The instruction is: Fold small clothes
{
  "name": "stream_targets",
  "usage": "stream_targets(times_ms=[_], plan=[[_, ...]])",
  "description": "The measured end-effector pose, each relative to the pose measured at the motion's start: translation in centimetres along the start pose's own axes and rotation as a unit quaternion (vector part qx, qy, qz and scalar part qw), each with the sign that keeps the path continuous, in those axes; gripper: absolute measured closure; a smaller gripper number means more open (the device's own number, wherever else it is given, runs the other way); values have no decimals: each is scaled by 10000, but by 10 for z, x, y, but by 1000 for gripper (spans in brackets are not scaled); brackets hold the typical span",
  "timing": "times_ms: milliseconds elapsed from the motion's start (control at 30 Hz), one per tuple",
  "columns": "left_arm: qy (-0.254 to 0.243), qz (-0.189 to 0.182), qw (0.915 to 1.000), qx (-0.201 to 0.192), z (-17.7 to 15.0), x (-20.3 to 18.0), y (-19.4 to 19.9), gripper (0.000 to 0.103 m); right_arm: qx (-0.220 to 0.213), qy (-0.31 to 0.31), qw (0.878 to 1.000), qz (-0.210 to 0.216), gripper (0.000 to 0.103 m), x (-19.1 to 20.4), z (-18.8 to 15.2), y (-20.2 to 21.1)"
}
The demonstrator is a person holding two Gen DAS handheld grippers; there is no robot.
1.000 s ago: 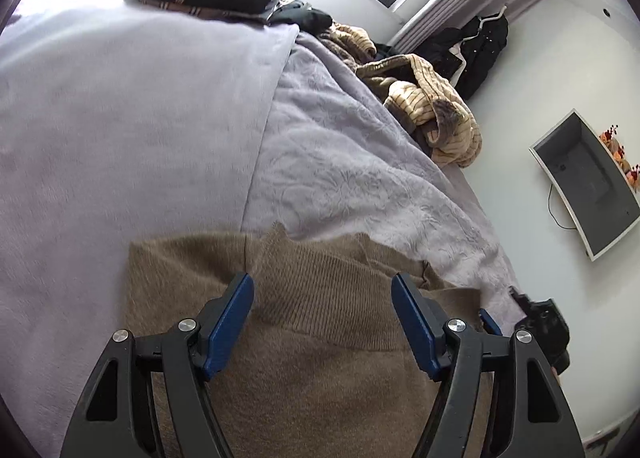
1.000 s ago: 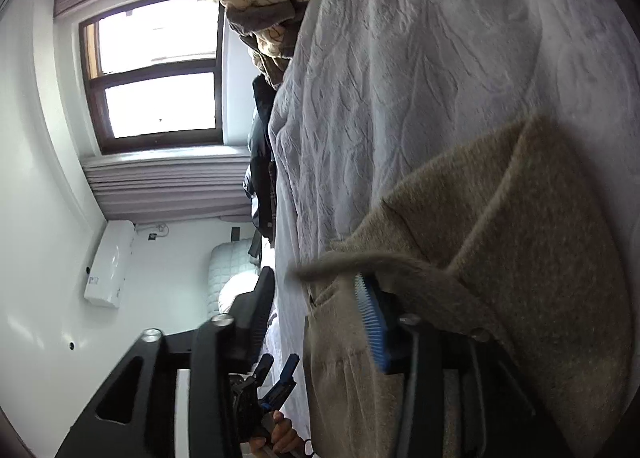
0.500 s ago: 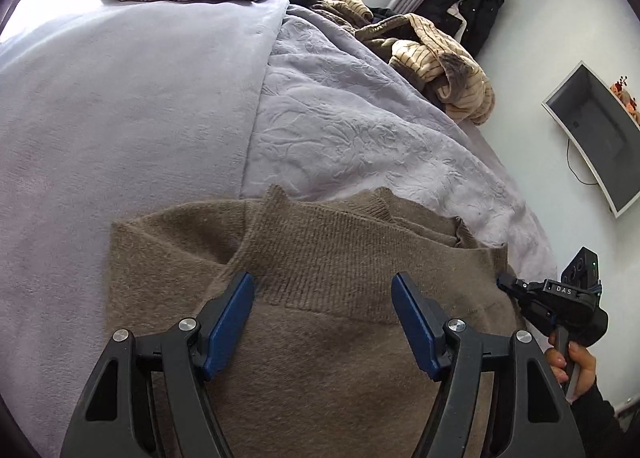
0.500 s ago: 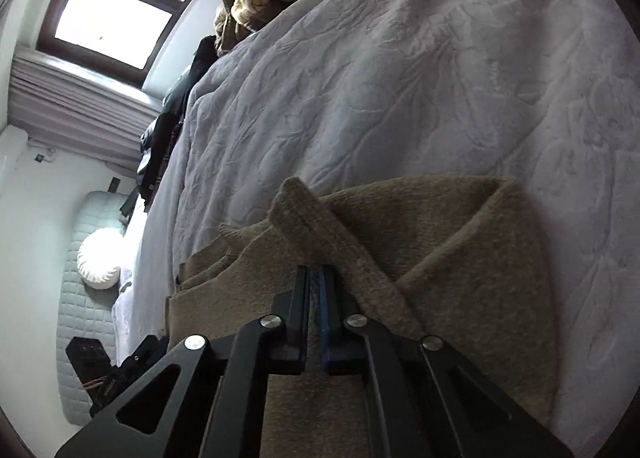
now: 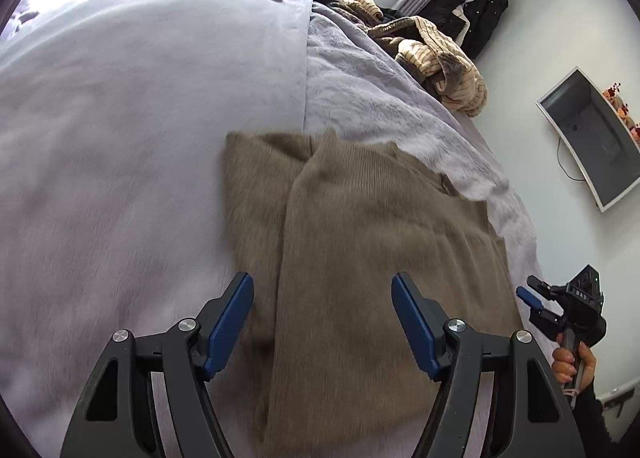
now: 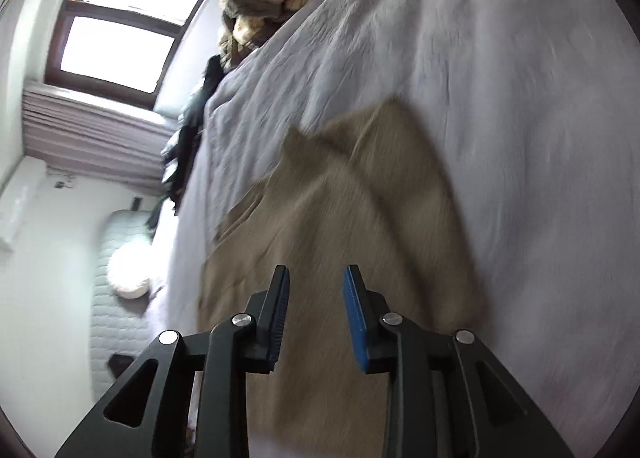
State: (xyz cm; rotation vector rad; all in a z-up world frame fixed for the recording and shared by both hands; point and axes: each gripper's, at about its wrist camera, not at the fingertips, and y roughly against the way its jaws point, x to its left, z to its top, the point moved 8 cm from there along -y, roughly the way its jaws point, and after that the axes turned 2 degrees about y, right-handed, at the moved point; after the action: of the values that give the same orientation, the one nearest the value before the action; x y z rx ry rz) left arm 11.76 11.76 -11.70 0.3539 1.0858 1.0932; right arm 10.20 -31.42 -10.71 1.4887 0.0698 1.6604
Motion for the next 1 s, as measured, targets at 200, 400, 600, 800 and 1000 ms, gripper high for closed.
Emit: stream_targets(times_ms=[200, 400, 600, 800, 1000], plan=[[-91, -330, 9985, 416, -50, 0, 10, 31, 518, 10, 9975, 476, 39, 17, -96, 1], [-122, -453, 9970, 611, -71, -1, 2, 31, 291, -566, 9973, 375, 39, -1, -125, -18], [88, -523, 9957, 763, -68, 6, -4, 93, -336, -1118, 9925, 370, 59, -12, -91, -28], [-279, -218, 9979, 534, -68, 4, 17, 95, -232, -122, 9988, -413, 92, 8, -83, -16], [81, -50, 9978, 656, -85, 39, 10, 95, 21, -313, 9970, -711, 95, -29, -93, -20]])
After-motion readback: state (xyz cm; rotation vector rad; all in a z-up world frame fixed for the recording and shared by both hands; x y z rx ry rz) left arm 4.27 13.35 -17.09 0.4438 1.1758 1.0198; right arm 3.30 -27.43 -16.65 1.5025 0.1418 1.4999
